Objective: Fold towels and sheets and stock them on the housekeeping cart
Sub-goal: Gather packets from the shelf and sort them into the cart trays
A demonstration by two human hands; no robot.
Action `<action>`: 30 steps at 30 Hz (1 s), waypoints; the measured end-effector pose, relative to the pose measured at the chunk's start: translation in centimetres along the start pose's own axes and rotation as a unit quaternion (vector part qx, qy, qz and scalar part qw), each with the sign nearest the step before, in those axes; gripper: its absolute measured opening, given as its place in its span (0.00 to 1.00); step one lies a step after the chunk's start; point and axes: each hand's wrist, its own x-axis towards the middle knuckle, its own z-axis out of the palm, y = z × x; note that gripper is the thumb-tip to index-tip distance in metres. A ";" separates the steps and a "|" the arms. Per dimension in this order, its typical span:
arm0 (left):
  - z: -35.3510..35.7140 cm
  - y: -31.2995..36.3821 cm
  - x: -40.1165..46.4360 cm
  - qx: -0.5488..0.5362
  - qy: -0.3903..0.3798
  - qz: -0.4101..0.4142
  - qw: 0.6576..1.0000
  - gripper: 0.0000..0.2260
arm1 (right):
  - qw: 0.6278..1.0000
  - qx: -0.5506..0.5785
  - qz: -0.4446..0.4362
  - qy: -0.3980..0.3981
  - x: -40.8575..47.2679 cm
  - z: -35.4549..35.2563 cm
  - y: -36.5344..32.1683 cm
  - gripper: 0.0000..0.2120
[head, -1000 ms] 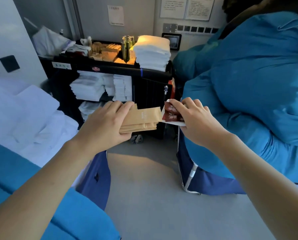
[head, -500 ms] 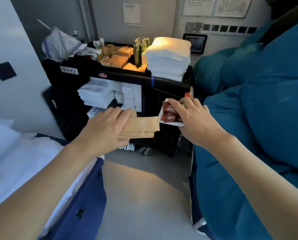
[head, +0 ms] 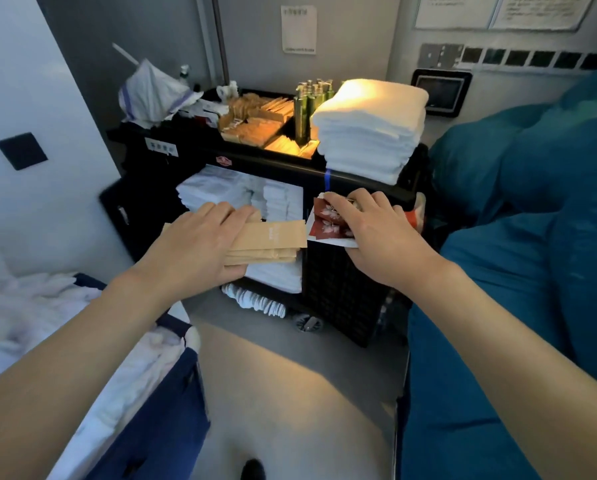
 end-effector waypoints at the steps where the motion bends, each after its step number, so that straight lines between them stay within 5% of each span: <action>1: 0.6 -0.4 0.8 0.000 -0.004 -0.001 1.000 0.34 | 1.000 0.001 0.000 -0.003 0.9 0.5 0.4 0.38; 19: 15.6 -19.0 17.5 -0.073 -0.009 -0.045 0.996 0.36 | 0.997 -0.015 -0.019 -0.068 27.8 10.1 2.8 0.40; 30: 20.2 -31.0 20.4 -0.074 -0.023 -0.095 0.992 0.39 | 0.993 -0.019 -0.078 -0.089 42.9 14.6 -0.7 0.39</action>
